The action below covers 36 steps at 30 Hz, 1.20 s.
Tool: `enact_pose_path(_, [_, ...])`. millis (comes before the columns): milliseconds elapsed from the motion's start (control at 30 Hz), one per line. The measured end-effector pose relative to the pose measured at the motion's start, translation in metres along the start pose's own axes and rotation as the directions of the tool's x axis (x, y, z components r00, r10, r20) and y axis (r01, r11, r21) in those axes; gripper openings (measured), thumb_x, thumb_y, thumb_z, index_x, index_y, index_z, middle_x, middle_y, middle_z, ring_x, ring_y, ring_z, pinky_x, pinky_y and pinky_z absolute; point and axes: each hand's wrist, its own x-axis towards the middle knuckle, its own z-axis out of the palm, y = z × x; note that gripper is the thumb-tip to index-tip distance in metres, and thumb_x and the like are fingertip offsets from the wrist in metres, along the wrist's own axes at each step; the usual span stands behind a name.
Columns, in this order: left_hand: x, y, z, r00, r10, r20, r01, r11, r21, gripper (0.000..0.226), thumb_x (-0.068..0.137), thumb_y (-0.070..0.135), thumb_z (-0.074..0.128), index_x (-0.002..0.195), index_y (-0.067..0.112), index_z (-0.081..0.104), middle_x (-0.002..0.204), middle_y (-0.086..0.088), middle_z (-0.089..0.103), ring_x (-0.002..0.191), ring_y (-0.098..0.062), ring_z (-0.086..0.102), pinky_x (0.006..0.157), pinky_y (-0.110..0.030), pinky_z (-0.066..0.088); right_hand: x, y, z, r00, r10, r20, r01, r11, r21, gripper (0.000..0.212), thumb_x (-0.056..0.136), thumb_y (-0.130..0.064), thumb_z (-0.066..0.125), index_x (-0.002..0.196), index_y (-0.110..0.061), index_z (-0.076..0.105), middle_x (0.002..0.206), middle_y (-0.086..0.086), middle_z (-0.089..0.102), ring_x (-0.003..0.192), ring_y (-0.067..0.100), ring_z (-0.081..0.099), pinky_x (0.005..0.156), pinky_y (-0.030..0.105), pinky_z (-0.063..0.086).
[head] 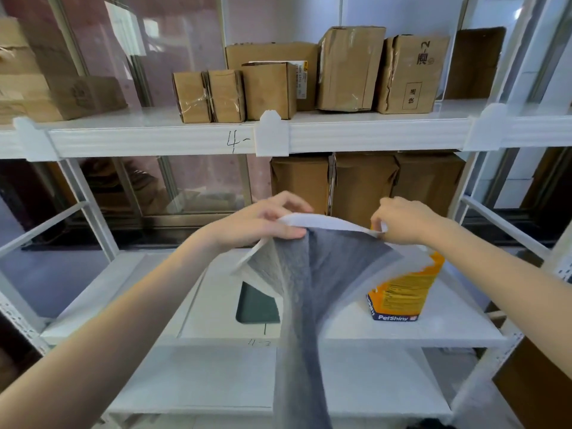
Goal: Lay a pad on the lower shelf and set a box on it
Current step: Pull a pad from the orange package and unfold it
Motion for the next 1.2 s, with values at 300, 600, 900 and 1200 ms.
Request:
enact_pose_path(300, [0.019,0.028,0.006,0.945,0.052,-0.323,-0.100,0.986,-0.134,0.041,0.098,0.017,0.033,0.095,0.014,0.074,0.111,0.010,0.068,0.110,0.004,0.055,0.098,-0.014,0.036,-0.018,-0.067,-0.037,0.985,-0.003,-0.175,0.136,0.642,0.755,0.029,0.096,-0.035,0.040,0.097,-0.008,0.049,0.072,0.009,0.070,0.057,0.026,0.066,0.058,0.031,0.049])
enact_pose_path(600, [0.016,-0.008,-0.024,0.872,-0.073,-0.484,0.136,0.986,0.094,0.033,0.099,0.030,0.029,0.102,0.008,0.054,0.097,0.000,0.050,0.093,-0.008,0.050,0.081,-0.024,0.036,-0.032,-0.085,-0.022,0.947,-0.317,0.044,0.146,0.552,0.821,0.039,0.089,-0.047,0.050,0.122,-0.026,0.047,0.113,0.000,0.065,0.098,0.016,0.065,0.090,0.036,0.050])
enact_pose_path(900, [0.003,-0.007,-0.040,0.840,0.042,-0.541,0.103,0.966,0.235,0.018,0.087,0.029,0.064,0.103,0.024,0.068,0.093,0.012,0.067,0.087,-0.002,0.059,0.078,-0.019,0.044,-0.017,-0.074,-0.005,0.988,-0.106,-0.108,0.150,0.779,0.609,0.029,0.074,-0.036,0.075,0.088,-0.013,0.066,0.079,-0.007,0.062,0.072,0.007,0.057,0.053,0.014,0.038])
enact_pose_path(1200, [-0.002,-0.005,-0.048,0.808,0.058,-0.586,0.027,0.991,0.135,0.016,0.090,0.012,0.059,0.104,0.011,0.067,0.104,-0.019,0.068,0.090,-0.016,0.060,0.090,-0.039,0.048,-0.016,-0.053,-0.016,0.990,-0.133,-0.052,0.135,0.751,0.646,0.029,0.082,-0.021,0.066,0.110,-0.014,0.062,0.104,0.002,0.067,0.094,0.019,0.063,0.084,0.037,0.051])
